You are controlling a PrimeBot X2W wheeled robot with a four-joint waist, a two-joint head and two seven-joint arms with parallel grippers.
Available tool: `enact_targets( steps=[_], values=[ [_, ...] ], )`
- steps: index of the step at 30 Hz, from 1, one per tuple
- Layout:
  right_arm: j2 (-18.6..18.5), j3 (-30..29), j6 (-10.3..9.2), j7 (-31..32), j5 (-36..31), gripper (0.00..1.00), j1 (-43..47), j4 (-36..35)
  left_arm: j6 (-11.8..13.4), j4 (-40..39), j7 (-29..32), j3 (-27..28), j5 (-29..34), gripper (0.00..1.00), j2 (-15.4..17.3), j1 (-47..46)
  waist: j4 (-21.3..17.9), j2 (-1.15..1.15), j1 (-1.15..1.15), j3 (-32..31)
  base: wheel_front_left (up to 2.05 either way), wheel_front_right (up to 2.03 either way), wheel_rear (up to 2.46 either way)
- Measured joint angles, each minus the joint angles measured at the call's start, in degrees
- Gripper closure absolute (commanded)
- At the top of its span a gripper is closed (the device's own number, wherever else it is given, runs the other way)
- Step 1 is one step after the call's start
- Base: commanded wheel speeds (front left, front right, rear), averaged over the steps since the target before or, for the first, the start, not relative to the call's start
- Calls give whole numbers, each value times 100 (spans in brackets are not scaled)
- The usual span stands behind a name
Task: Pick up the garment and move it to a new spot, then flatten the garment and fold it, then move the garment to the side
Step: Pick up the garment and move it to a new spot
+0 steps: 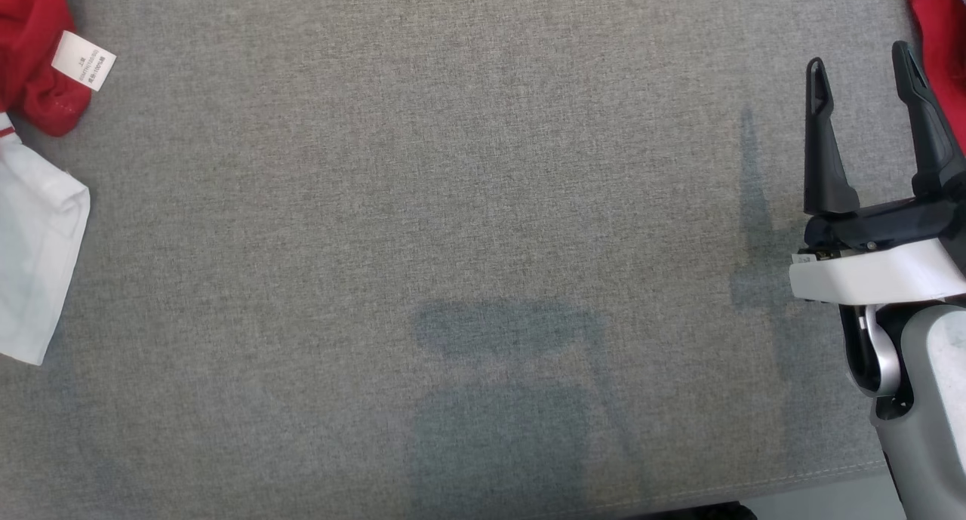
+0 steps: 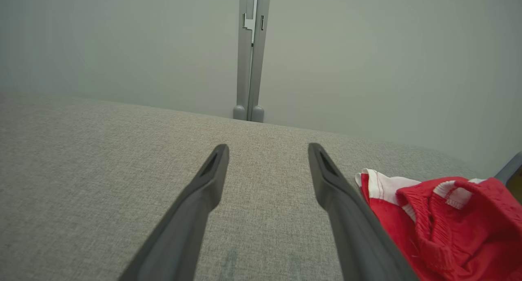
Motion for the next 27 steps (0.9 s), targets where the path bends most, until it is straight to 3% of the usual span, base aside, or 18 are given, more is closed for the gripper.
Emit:
enact_targets(
  steps=[7, 27],
  values=[
    [26, -1, 0, -14, -25, 0, -57, 101, -21, 143, -448, -13, 5, 100, -40, -30, 23, 0, 0, -80, 0, 0, 0],
    [214, 18, 0, -226, 31, 0, -93, 784, -813, -5, -1890, -385, 191, 100, -225, -108, 186, 0, 0, -1186, 0, 0, 0]
  ],
)
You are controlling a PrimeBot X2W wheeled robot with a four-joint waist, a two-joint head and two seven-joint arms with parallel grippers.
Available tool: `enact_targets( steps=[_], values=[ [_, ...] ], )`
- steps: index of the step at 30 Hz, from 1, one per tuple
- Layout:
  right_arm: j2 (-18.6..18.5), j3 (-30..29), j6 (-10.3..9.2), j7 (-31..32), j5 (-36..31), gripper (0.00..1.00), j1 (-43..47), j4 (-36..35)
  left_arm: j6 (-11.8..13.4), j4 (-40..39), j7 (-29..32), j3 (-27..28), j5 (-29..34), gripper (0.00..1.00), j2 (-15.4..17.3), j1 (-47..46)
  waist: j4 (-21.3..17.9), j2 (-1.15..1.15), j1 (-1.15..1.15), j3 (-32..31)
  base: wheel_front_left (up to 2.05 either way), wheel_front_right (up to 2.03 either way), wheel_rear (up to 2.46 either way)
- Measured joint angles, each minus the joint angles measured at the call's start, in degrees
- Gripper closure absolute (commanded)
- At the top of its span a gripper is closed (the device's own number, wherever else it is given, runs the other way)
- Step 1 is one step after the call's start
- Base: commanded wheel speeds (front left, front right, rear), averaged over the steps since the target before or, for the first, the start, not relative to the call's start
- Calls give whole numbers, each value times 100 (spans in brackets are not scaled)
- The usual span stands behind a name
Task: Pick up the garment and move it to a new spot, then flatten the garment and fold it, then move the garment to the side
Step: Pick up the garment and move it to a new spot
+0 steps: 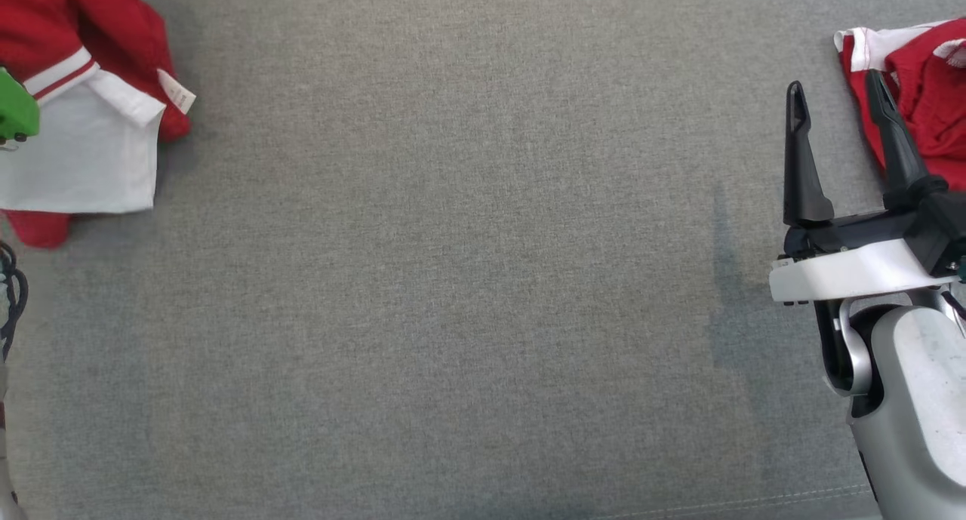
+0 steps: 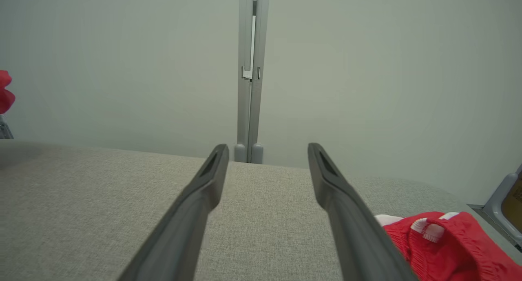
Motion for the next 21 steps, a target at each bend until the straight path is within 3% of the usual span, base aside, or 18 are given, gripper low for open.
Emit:
enact_targets(
  steps=[4, 13, 21],
  values=[
    [96, 36, 0, -9, 36, 0, 12, 131, -233, -181, -176, -154, -1, 100, -56, -5, 21, 0, 0, -311, 0, 0, 0],
    [280, 190, 8, -56, 166, 0, 215, 414, -459, -779, -326, -722, -75, 100, -299, 42, -29, 0, 0, -1031, 0, 0, 0],
    [368, 460, 76, -59, 232, 0, 662, 687, -506, -1171, 146, -1646, -379, 100, -500, 925, -261, 0, -1, -1645, 0, 0, 0]
  ],
)
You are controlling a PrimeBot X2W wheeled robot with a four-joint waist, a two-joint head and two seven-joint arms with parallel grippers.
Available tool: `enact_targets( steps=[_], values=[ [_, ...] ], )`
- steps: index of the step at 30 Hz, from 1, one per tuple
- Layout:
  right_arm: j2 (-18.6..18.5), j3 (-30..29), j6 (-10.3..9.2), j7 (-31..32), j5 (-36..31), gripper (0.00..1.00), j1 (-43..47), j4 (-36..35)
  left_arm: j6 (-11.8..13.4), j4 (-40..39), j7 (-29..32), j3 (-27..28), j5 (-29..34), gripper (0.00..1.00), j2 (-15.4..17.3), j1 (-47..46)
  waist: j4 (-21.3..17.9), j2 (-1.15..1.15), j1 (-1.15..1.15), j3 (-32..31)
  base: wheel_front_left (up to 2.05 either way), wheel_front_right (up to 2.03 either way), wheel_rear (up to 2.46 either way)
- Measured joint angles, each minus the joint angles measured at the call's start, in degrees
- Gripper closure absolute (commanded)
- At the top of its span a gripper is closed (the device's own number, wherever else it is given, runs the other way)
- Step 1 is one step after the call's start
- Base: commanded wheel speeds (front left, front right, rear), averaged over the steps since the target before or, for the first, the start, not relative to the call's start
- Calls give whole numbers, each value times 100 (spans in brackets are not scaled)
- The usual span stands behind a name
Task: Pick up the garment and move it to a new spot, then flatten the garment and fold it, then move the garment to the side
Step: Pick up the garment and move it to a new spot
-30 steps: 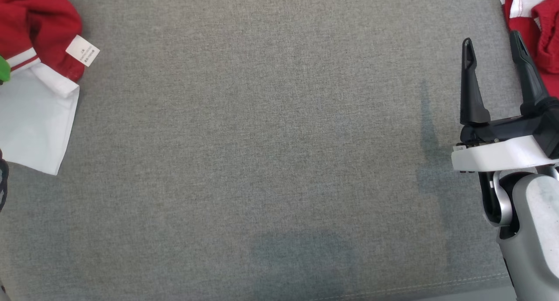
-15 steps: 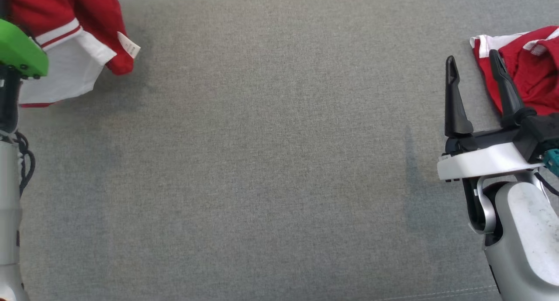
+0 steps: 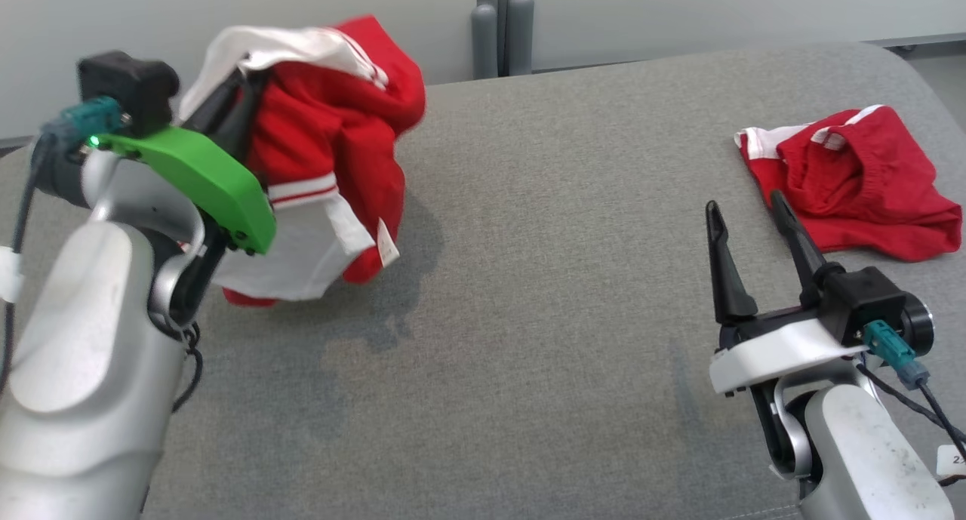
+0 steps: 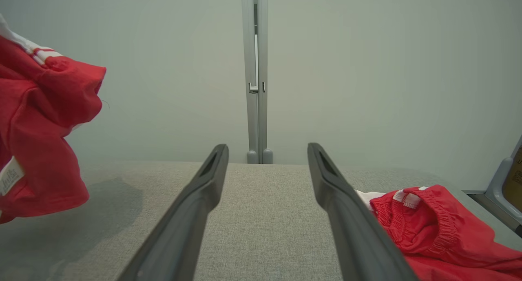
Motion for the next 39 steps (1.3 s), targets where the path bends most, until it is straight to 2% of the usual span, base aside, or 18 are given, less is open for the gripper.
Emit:
enact_targets(
  steps=[6, 12, 19, 23, 26, 28, 29, 30, 39],
  values=[
    [66, 170, 85, 65, 20, 0, 250, 4, 0, -454, 233, -706, -338, 100, -252, 592, -351, 0, 0, -247, 0, 0, 0],
    [76, 233, 127, 67, 21, 0, 289, -46, 0, -613, 168, -1225, -287, 100, -413, 1110, -665, 0, 0, -337, 0, 0, 0],
    [86, 307, 186, 83, 31, 0, 320, -73, 0, -359, -153, -1516, -343, 100, -1076, 1765, -767, 0, 0, -247, 0, 0, 0],
    [89, 397, 246, 86, 46, 0, 318, -73, 20, -73, -378, -1547, -346, 100, -1095, 1950, -764, 0, 0, -200, 0, 0, 0],
    [87, 528, 385, 132, 46, 0, 315, -47, 110, 123, -545, -1524, -319, 100, -1077, 1980, -764, 0, 0, -173, 0, 0, 0],
    [97, 626, 436, 136, 46, 0, 315, -19, 132, 218, -615, -1540, -315, 63, -1079, 1982, -768, 0, 0, -165, 0, 0, 0],
    [103, 649, 437, 144, 46, 0, 315, -4, 137, 250, -638, -1567, -310, 41, -1079, 1982, -772, 0, 0, -163, 0, 0, 0],
    [104, 655, 438, 159, 46, 0, 315, 10, 137, 305, -671, -1614, -303, 0, -1079, 1982, -776, 0, 0, -163, 0, 0, 0],
    [88, 658, 498, 167, 48, 0, 315, 131, 162, 356, -1036, -1766, -300, 0, -1092, 2022, -805, 0, 0, -210, 0, 0, 0]
  ],
)
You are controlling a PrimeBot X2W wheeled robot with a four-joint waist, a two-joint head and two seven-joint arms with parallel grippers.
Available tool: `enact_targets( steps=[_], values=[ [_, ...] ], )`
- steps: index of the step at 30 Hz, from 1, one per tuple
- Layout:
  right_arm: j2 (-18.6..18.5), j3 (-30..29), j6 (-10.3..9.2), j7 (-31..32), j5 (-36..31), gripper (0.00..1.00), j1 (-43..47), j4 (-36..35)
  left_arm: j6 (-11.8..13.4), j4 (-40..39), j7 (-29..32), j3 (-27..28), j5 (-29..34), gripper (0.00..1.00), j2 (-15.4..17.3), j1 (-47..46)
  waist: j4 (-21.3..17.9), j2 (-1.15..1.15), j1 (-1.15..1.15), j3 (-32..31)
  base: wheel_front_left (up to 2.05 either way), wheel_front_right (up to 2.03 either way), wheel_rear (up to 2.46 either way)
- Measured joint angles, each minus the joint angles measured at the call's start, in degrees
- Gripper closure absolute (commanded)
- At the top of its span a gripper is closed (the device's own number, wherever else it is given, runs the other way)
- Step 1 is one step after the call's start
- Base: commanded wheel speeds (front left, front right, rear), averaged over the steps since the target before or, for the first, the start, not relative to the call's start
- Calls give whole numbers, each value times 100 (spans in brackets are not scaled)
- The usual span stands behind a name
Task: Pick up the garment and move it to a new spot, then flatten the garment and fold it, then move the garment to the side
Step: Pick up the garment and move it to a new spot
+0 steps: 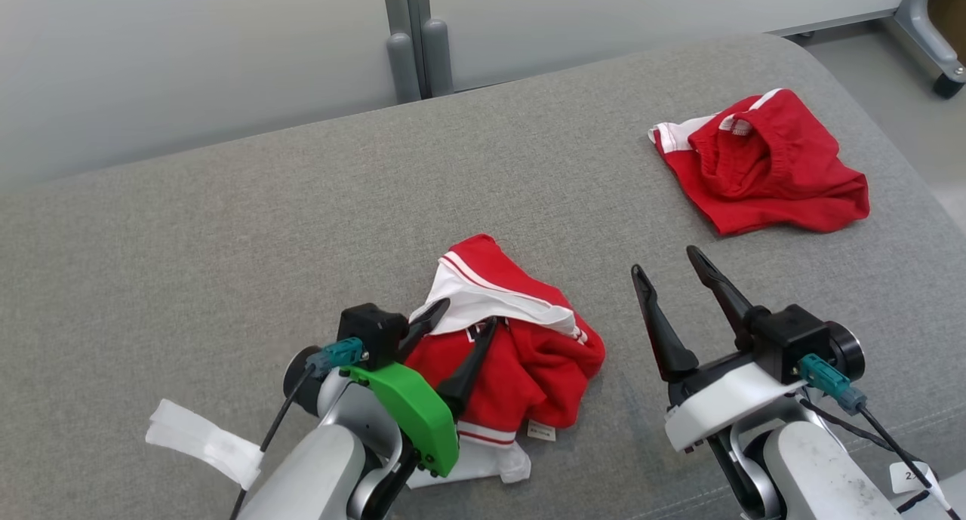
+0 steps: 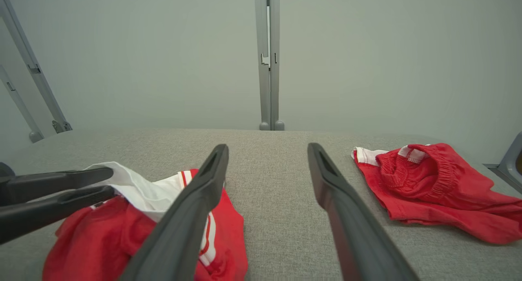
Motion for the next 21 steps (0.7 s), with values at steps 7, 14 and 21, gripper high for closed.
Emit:
enact_targets(
  steps=[7, 14, 21],
  values=[
    [-137, 181, 165, 97, -1, 0, 121, 107, 21, -143, -278, -3, -86, 0, -4, 182, 100, 0, 0, -46, 0, 0, 0],
    [-172, 513, 444, 227, -3, 0, 211, 225, 104, -390, -560, 73, -208, 0, -4, 427, 288, 0, 0, -70, 0, 0, 0],
    [-235, 515, 541, 365, 25, 0, 202, 535, 211, -554, -738, 125, -255, 0, -3, 608, 515, 0, 0, -113, 0, 0, 0]
  ],
)
